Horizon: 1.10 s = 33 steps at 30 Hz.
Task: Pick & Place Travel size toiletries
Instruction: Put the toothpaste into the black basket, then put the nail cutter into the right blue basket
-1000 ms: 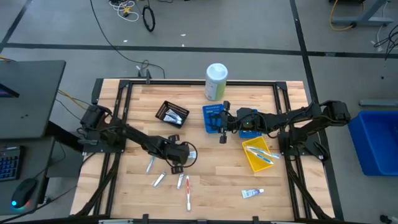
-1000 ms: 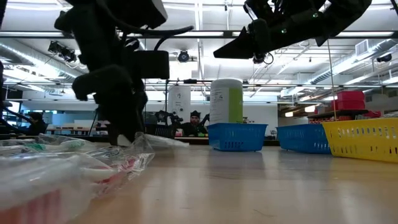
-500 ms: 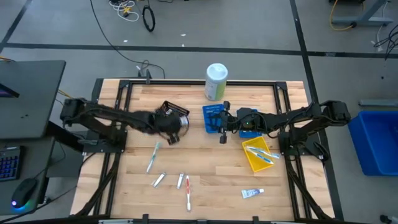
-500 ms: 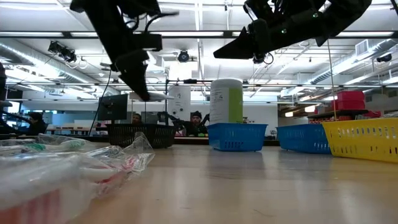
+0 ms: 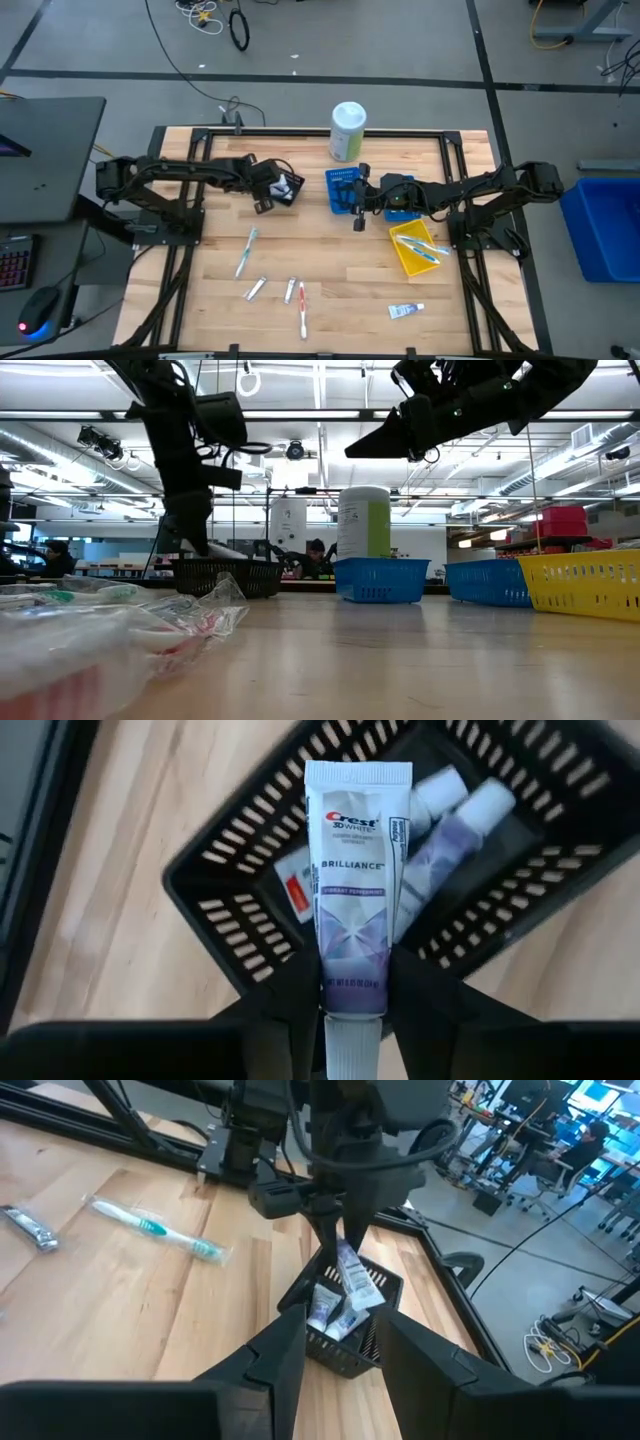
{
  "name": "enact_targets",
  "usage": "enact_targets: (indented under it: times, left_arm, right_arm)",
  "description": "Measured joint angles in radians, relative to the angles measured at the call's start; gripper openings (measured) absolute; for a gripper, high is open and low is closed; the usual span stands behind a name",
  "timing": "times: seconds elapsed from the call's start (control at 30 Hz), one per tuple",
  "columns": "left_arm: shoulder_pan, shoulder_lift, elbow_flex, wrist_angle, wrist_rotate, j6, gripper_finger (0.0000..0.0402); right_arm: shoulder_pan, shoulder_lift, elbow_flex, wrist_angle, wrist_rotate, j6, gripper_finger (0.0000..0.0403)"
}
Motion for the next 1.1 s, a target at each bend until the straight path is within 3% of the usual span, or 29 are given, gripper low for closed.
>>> enact_targets:
  times: [0.43, 0.6, 0.73, 1.1]
  left_arm:
    - [-0.005, 0.0, -0.035, 0.092, 0.008, -0.004, 0.0159]
    - [-0.032, -0.002, -0.035, 0.154, 0.089, -0.051, 0.0169]
    - [-0.092, -0.003, -0.017, 0.19, 0.14, -0.06, 0.0164]
    - [-0.328, -0.003, 0.046, 0.213, 0.078, -0.308, 0.0144]
  right_arm:
    - [0.0, 0.0, 0.0, -0.002, 0.0, 0.0, 0.0135]
    - [0.0, 0.0, 0.0, -0.002, 0.001, 0.0, 0.0134]
    - [0.0, 0.0, 0.0, -0.002, 0.001, 0.0, 0.0135]
    - [0.0, 0.0, 0.0, -0.002, 0.001, 0.0, 0.0134]
